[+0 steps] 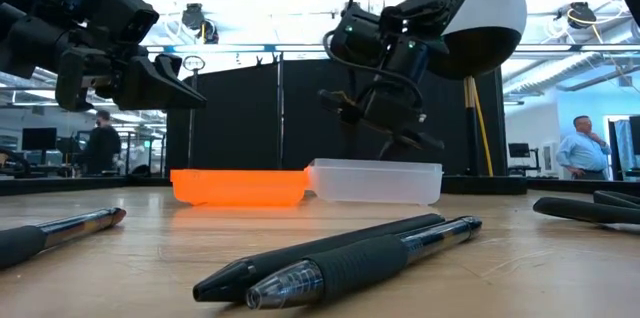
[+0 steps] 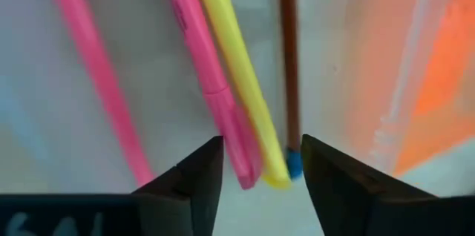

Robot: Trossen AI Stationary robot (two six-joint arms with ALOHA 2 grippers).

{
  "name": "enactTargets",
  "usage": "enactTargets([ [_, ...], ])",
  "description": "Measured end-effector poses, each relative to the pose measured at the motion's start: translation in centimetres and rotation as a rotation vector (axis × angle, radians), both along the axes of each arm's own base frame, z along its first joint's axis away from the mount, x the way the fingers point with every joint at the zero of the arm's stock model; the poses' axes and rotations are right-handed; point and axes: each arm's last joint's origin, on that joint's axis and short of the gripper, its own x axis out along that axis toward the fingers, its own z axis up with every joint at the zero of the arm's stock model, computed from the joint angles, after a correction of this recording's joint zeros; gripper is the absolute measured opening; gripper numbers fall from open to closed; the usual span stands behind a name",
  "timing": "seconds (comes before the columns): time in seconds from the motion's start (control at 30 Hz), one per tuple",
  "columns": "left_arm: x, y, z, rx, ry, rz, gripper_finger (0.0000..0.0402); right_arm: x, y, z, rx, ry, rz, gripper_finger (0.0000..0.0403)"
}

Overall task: Pick & place school supplies into a supply box
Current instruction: Put the black scissors into the orange supply box

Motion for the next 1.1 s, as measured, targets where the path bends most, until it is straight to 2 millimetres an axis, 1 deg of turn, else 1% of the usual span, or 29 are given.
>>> enactTargets([
  [0.1, 0.0, 0.0, 0.0, -0.007, -0.001, 0.002, 0.0049, 0.1, -0.2, 0.3, -0.064, -0.017, -0.038, 0.0175],
  [0.17, 0.0, 0.0, 0.0, -0.011, 0.0, 0.003, 0.0049, 0.0, -0.2, 0.9, -0.068, -0.032, -0.068, 0.0172],
  [0.23, 0.0, 0.0, 0.0, -0.018, 0.0, 0.005, 0.0049, -0.4, -0.1, 2.0, -0.034, -0.059, -0.111, 0.0167],
  [0.33, 0.0, 0.0, 0.0, -0.025, 0.0, 0.007, 0.0049, -1.2, 0.1, 4.2, 0.036, -0.119, -0.179, 0.016],
  [0.43, 0.0, 0.0, 0.0, -0.024, -0.001, 0.01, 0.0049, -2.5, 0.3, 6.9, 0.098, -0.182, -0.259, 0.0153],
  [0.5, 0.0, 0.0, 0.0, -0.017, -0.002, 0.019, 0.0049, -3.3, 0.4, 8.8, 0.216, -0.256, -0.337, 0.0148],
  [0.57, 0.0, 0.1, 0.0, -0.006, -0.002, 0.042, 0.0049, -3.9, 0.6, 10.6, 0.396, -0.344, -0.416, 0.0143],
  [0.67, 0.0, 0.3, 0.0, -0.005, -0.002, 0.109, 0.0049, -4.3, 1.4, 12.9, 0.735, -0.441, -0.518, 0.0135],
  [0.73, 0.0, 0.4, 0.1, -0.055, -0.018, 0.162, 0.0049, -4.5, 2.0, 14.3, 0.949, -0.482, -0.607, 0.013],
  [0.77, 0.0, 0.4, 0.2, -0.098, -0.039, 0.191, 0.0049, -4.5, 2.2, 14.9, 1.029, -0.494, -0.659, 0.0127],
  [0.83, 0.1, 0.5, 0.7, -0.214, -0.104, 0.23, 0.0049, -4.6, 2.4, 15.6, 1.157, -0.514, -0.76, 0.0121],
  [0.9, 0.3, 0.5, 1.4, -0.316, -0.187, 0.242, 0.0049, -4.7, 2.9, 15.8, 1.231, -0.491, -0.83, 0.011],
  [1.0, 0.4, 0.2, 2.2, -0.386, -0.261, 0.211, 0.0045, -4.5, 4.5, 15.4, 1.238, -0.468, -0.812, 0.0074],
  [1.1, 0.4, -0.2, 2.5, -0.384, -0.282, 0.139, 0.0021, -4.4, 6.1, 14.7, 1.194, -0.486, -0.837, 0.002],
])
